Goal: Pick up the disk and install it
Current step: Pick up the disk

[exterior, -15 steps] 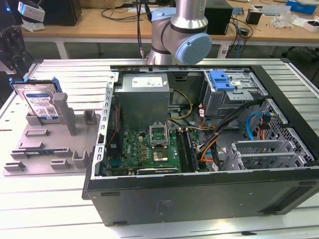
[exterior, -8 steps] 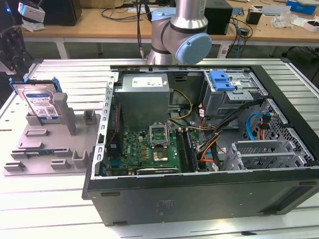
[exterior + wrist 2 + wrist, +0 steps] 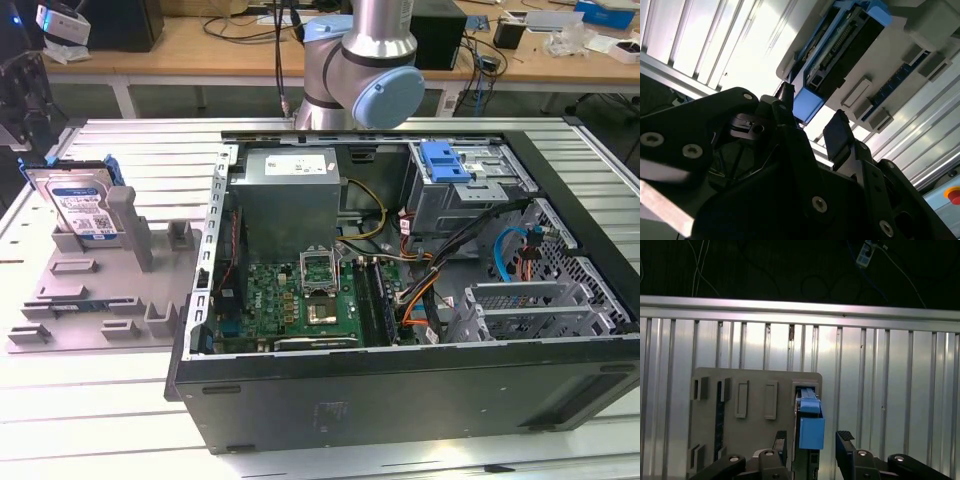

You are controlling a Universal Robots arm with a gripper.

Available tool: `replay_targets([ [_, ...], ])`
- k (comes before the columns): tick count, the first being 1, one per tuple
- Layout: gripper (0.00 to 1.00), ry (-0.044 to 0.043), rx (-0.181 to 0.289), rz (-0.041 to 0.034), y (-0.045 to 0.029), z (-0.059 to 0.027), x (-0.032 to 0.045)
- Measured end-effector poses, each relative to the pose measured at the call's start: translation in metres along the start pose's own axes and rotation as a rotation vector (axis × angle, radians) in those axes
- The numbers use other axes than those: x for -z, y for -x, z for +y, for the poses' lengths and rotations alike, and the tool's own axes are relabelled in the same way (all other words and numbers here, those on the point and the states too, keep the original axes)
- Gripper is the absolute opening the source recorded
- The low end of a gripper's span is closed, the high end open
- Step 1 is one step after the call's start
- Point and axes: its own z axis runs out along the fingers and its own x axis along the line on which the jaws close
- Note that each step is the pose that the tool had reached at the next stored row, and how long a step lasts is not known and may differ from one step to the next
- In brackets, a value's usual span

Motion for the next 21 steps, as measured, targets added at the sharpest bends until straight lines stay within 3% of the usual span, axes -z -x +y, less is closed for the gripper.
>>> replay_targets([
  [21, 0.51, 0.0000, 0.000, 0.0000, 0.0001, -0.0004, -0.0122],
])
